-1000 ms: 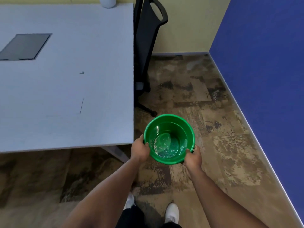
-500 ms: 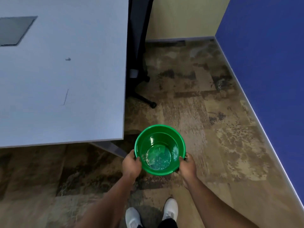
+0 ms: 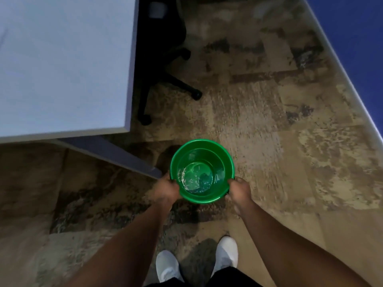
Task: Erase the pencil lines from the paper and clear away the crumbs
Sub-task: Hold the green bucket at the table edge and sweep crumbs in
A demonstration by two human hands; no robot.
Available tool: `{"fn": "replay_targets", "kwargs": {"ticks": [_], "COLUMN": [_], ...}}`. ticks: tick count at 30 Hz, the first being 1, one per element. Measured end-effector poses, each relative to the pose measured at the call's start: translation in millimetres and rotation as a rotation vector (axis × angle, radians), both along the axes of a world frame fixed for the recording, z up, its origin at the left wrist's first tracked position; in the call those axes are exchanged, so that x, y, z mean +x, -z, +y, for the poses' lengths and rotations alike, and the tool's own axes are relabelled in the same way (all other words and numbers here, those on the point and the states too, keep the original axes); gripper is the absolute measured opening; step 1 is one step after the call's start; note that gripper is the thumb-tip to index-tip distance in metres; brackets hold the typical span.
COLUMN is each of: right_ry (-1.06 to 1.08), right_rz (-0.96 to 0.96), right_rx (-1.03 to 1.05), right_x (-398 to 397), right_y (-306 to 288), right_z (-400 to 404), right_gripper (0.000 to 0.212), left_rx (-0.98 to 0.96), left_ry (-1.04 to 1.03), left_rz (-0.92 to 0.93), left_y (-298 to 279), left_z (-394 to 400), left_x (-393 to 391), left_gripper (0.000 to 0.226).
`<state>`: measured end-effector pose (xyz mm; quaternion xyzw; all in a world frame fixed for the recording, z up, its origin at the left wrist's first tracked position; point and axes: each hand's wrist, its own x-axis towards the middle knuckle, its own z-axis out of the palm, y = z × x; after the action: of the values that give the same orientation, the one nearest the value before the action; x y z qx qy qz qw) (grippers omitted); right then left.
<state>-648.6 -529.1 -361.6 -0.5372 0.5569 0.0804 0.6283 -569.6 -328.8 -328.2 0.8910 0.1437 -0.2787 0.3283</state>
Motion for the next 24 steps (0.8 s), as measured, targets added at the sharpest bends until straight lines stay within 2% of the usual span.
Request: {"fn": "replay_targets", "kwargs": {"ticks": [5, 11, 16, 21, 24], "right_ry": [-0.020, -0.056, -0.087, -0.168, -0.240], "right_rz": [0.004, 0.017, 0.023, 0.027, 0.020], "right_rx": [0.026, 0.024, 0.020, 0.014, 0.019], "right_x": [10, 17, 16, 12, 10], "right_y": [85, 152, 177, 187, 191], "right_z": [2, 8, 16, 22, 24], "right_gripper": [0.018, 0.017, 0.019, 0.033, 0.049], "left_rx": [0.172, 0.143, 0.207, 0.247, 0.230], "left_ry": [0.129, 0.043, 0.073, 0.145, 0.179], "left_rz": [0.023, 0.021, 0.028, 0.018, -0.007], "left_y": [93, 173, 201, 221, 219], "left_z": [5, 12, 15, 26, 28], "left_x": [7, 9, 5, 0, -2], "left_gripper": [0.036, 0.028, 0.027, 0.031, 0.031]}}
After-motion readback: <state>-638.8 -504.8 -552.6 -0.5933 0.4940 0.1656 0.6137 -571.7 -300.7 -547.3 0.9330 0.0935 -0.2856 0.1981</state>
